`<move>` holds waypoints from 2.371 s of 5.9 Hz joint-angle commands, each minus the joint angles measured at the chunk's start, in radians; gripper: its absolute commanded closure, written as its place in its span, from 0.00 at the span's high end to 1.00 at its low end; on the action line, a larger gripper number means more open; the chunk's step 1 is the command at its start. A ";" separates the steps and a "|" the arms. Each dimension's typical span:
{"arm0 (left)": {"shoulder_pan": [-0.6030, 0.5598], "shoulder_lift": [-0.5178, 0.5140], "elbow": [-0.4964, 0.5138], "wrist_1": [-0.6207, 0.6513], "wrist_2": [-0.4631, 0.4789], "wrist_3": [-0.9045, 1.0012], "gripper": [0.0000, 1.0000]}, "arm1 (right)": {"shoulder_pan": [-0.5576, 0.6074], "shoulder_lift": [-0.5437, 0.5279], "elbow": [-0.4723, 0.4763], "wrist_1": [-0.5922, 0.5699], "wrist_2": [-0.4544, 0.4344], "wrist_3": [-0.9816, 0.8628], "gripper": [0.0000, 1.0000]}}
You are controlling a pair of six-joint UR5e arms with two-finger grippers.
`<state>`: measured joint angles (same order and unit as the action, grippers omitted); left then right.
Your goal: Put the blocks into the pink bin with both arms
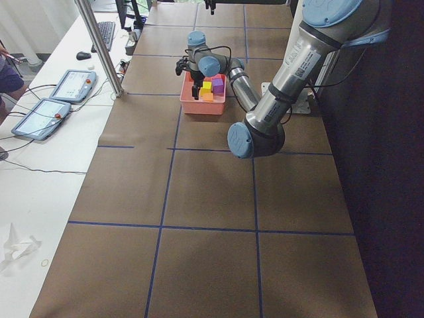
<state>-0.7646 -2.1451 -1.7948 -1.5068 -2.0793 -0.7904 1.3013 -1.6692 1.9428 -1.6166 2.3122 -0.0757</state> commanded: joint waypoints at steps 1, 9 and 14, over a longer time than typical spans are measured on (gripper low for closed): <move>-0.170 0.194 -0.049 -0.003 -0.095 0.327 1.00 | 0.122 -0.137 -0.046 0.029 -0.004 -0.144 1.00; -0.791 0.781 -0.024 -0.015 -0.291 0.947 1.00 | 0.256 -0.155 -0.074 0.023 0.041 -0.168 1.00; -0.794 0.798 -0.015 -0.003 -0.232 0.944 1.00 | 0.256 -0.161 -0.084 0.027 0.038 -0.164 1.00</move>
<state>-1.5597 -1.3470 -1.8106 -1.5118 -2.3124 0.1533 1.5570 -1.8300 1.8611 -1.5892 2.3500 -0.2393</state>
